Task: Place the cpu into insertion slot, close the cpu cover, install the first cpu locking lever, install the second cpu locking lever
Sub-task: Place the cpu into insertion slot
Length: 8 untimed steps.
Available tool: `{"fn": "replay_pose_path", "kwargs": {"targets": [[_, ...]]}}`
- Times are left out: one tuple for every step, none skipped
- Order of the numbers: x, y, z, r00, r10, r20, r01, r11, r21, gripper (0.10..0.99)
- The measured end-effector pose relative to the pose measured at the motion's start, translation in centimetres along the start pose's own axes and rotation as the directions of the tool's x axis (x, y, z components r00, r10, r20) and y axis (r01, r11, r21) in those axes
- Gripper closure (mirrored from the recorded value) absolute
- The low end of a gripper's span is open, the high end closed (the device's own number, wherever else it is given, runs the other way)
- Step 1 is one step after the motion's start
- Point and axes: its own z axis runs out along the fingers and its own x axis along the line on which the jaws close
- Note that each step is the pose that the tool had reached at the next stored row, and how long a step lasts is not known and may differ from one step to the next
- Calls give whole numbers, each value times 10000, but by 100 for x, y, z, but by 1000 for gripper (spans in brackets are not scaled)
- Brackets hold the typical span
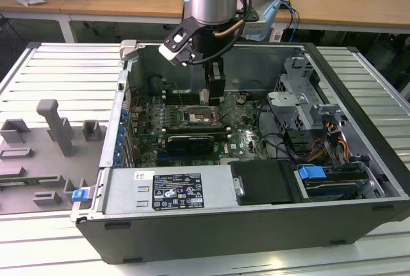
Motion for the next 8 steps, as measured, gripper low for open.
{"fn": "replay_pose_path", "kwargs": {"targets": [[0, -2, 18, 10000, 0, 0, 0, 10000, 0, 549], [0, -2, 23, 10000, 0, 0, 0, 10000, 0, 549], [0, -3, 28, 10000, 0, 0, 0, 10000, 0, 549], [0, -3, 32, 10000, 0, 1, 0, 10000, 1, 549], [0, -3, 34, 10000, 0, 2, 0, 10000, 2, 549], [-1, -4, 38, 10000, 0, 2, 0, 10000, 3, 549], [-1, -4, 42, 10000, 0, 1, 0, 10000, 2, 549], [-1, -4, 44, 10000, 0, 1, 0, 10000, 3, 549]]}}
